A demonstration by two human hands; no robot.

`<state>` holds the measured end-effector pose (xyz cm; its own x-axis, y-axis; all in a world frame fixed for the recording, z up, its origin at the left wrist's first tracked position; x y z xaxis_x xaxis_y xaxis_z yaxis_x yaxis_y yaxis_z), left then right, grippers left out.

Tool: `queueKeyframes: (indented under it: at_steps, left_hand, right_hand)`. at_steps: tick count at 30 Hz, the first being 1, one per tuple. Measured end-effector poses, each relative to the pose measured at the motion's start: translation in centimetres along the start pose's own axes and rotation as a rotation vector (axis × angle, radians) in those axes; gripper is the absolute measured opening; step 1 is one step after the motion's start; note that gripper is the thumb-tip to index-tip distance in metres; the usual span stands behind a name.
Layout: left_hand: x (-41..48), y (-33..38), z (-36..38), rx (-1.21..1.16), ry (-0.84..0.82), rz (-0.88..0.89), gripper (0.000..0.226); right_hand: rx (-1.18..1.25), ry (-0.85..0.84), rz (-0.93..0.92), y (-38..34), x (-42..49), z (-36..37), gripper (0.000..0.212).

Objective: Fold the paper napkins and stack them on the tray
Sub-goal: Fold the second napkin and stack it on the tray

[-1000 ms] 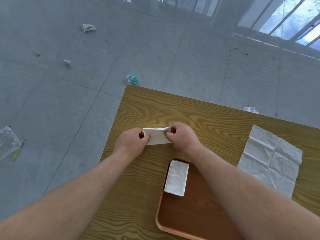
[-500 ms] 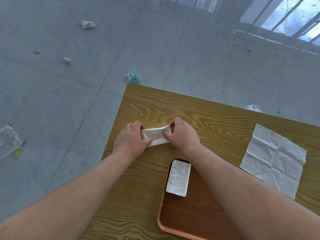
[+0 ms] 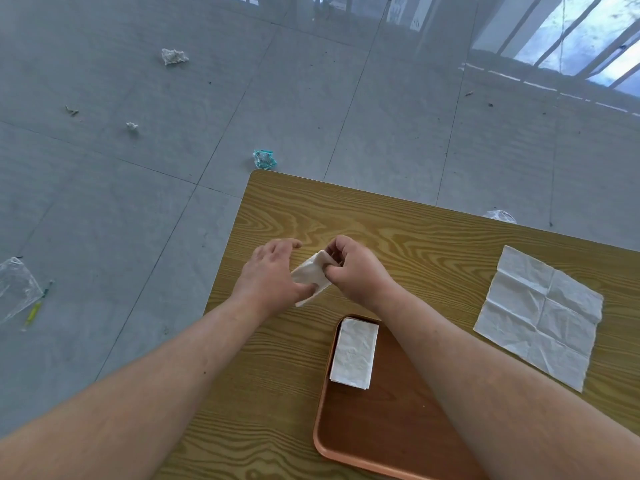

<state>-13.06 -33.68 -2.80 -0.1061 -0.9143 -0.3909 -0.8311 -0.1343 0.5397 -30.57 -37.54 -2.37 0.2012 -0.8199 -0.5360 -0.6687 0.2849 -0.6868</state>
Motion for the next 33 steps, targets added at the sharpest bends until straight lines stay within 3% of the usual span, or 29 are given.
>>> queueKeyframes:
  at_steps: [2,5,8,12,15,19,26,30,33]
  left_hand:
    - [0.0,0.8,0.1,-0.138,-0.042,0.025,0.068]
    - [0.0,1.5,0.4,-0.401,-0.017,-0.020,0.024]
    - [-0.3,1.9,0.6,-0.604,0.030,-0.085,0.009]
    - [-1.4,2.2,0.8,-0.812,0.042,-0.156,0.011]
    - [-2.0,2.4,1.0,-0.880,0.032,-0.197,0.028]
    - [-2.5,2.6,1.2,-0.912,0.045,-0.227,0.043]
    - [-2.8,2.9,1.1,-0.936,0.129,-0.241,0.042]
    - [-2.9,3.2,1.4,-0.947,0.124,-0.216,0.013]
    - [-3.3,3.8,2.1,-0.947,0.087,-0.212,0.014]
  right_hand:
    - [0.066,-0.037,0.004,0.0,-0.2,-0.2,0.020]
    - [0.229,-0.018,0.048,0.4,-0.7,-0.7,0.025]
    - [0.333,0.009,0.105,1.2,-1.2,-0.9,0.033]
    - [0.403,-0.025,0.196,2.3,-1.8,-0.5,0.023]
    - [0.430,-0.063,0.210,2.7,-2.4,0.0,0.008]
    - [0.476,-0.077,0.204,2.7,-3.2,0.2,0.003]
    - [0.506,-0.223,0.242,2.6,-4.9,1.1,0.017]
    - [0.492,-0.240,0.254,3.4,-5.9,1.2,0.017]
    - [0.477,-0.220,0.283,4.7,-7.0,0.7,0.019]
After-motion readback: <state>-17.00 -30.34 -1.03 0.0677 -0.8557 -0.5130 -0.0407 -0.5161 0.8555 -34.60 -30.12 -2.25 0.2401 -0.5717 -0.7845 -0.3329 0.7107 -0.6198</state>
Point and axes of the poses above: each hand's wrist, its own x-axis towards the middle knuckle, its own z-axis out of the palm, y = z × x, the point moved 4 cm from there along x, towards the middle knuckle, and after that the axes turned 8 degrees about z, right-handed, at the moved point
